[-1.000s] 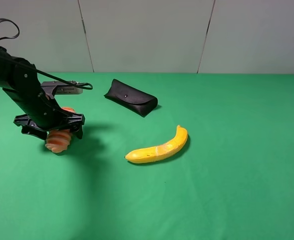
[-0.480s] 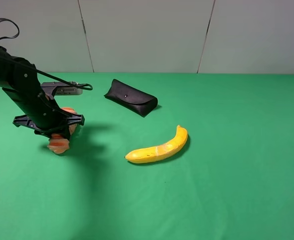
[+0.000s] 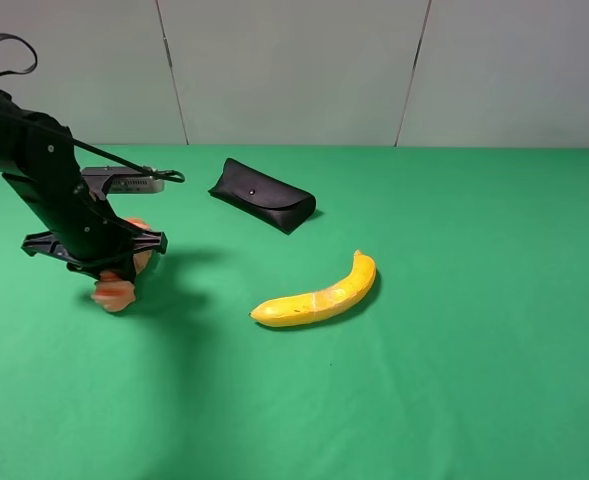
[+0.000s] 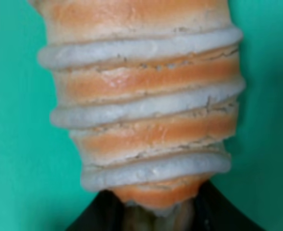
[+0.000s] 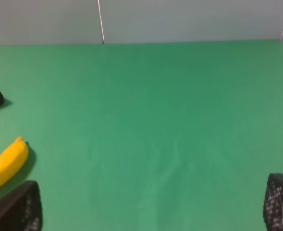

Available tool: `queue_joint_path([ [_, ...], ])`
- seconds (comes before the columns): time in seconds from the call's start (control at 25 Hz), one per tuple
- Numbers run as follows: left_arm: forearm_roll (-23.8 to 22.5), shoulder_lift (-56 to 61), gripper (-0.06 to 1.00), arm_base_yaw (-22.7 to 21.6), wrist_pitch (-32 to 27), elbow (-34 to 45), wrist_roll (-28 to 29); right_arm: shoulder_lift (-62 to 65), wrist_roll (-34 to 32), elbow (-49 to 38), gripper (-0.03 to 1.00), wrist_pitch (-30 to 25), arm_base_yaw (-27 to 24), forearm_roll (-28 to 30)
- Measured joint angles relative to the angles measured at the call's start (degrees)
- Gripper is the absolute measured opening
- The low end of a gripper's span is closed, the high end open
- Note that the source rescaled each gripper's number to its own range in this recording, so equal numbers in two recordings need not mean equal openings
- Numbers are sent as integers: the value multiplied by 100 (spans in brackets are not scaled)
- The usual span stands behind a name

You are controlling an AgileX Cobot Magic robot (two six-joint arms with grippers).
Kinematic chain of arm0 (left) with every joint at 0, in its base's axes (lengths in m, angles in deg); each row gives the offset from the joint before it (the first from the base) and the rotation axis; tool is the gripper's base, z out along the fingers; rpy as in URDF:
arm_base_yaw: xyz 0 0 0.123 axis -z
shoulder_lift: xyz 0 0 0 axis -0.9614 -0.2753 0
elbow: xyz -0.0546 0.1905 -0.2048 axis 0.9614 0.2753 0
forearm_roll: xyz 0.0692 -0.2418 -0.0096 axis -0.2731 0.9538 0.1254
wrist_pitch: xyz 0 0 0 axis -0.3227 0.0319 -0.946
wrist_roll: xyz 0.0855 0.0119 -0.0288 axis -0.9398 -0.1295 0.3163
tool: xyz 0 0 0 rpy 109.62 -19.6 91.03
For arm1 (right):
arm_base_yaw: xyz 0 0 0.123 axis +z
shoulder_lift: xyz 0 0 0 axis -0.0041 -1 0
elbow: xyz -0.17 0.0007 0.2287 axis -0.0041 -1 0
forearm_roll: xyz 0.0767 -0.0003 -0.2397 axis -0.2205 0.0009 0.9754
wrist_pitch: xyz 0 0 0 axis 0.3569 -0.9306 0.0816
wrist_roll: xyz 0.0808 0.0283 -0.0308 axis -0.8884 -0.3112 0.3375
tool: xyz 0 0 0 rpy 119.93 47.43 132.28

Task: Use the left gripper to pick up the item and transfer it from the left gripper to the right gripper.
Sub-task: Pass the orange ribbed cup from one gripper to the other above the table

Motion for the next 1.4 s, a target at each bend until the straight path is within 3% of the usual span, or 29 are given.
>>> queue_joint_path([
  [0.44,0,1245,4,0,-1156,-372,-447,0,0,0,100,0,0,0],
  [0.52,0,1594,4,0,-1749,-457,-750,0,0,0,100,0,0,0],
  [0.92,0,2193,3,0,-3210,-842,-1764,0,0,0,100,0,0,0],
  [1.12,83,2196,2,0,-3478,-1030,-2002,0,0,0,100,0,0,-12],
  [1.4,603,2196,2,31,-3616,-1428,-2958,0,0,0,100,0,0,-86],
])
